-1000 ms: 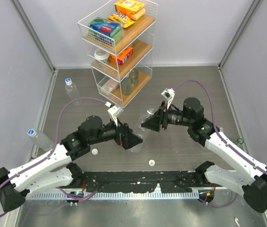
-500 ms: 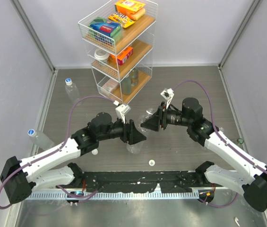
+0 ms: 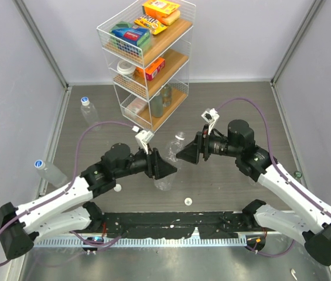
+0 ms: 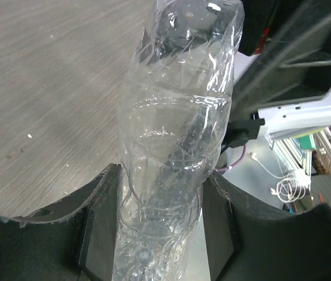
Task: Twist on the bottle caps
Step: Pick up the plastic bottle at the center of the board.
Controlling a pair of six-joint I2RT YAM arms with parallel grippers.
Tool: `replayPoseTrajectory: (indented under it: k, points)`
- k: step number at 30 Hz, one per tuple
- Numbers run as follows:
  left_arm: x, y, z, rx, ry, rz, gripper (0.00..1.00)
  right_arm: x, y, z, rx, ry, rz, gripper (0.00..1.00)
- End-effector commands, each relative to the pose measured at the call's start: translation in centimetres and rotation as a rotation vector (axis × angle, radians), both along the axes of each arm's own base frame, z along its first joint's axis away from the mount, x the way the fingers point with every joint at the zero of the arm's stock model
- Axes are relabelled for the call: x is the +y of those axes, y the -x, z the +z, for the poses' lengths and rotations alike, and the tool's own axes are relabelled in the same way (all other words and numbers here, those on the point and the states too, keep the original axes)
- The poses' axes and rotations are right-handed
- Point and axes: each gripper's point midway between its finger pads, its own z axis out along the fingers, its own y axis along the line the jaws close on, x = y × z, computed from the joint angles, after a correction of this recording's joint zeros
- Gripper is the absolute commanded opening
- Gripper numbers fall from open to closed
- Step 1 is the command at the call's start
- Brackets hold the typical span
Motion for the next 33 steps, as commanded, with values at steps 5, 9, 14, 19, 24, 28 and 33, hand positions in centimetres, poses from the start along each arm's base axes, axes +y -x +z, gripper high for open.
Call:
replayPoseTrajectory:
  k: [5,9,14,19,24,28,33]
  points:
    - [3.7,-0.1,2.1,-0.111,0.031,0.127,0.37,-2.6,-0.5,0.9,-0.04,0.077,-0.137,0.75]
    - [5.8,1.2,2.2,-0.145,0.032,0.13,0.3,-4.8,-0.3,-1.9,0.053,0.187,-0.243,0.75]
    - [7.2,3.0,3.5,-0.223,0.133,0.102,0.32,-5.4,1.3,-6.1,0.177,0.293,-0.267,0.7]
    - [8.7,3.2,4.4,-0.261,0.205,0.155,0.36,-2.7,5.5,-11.6,0.258,0.462,-0.161,0.65]
    - [9.4,3.5,5.0,-0.257,0.229,0.17,0.44,-3.5,8.6,-17.8,0.293,0.718,-0.145,0.57]
    - [9.6,4.1,4.9,-0.208,0.18,0.155,0.38,-3.0,8.4,-19.7,0.271,0.708,-0.167,0.52]
    - [9.4,3.3,3.3,-0.133,0.078,0.185,0.36,-3.1,7.1,-21.2,0.257,0.708,-0.249,0.42]
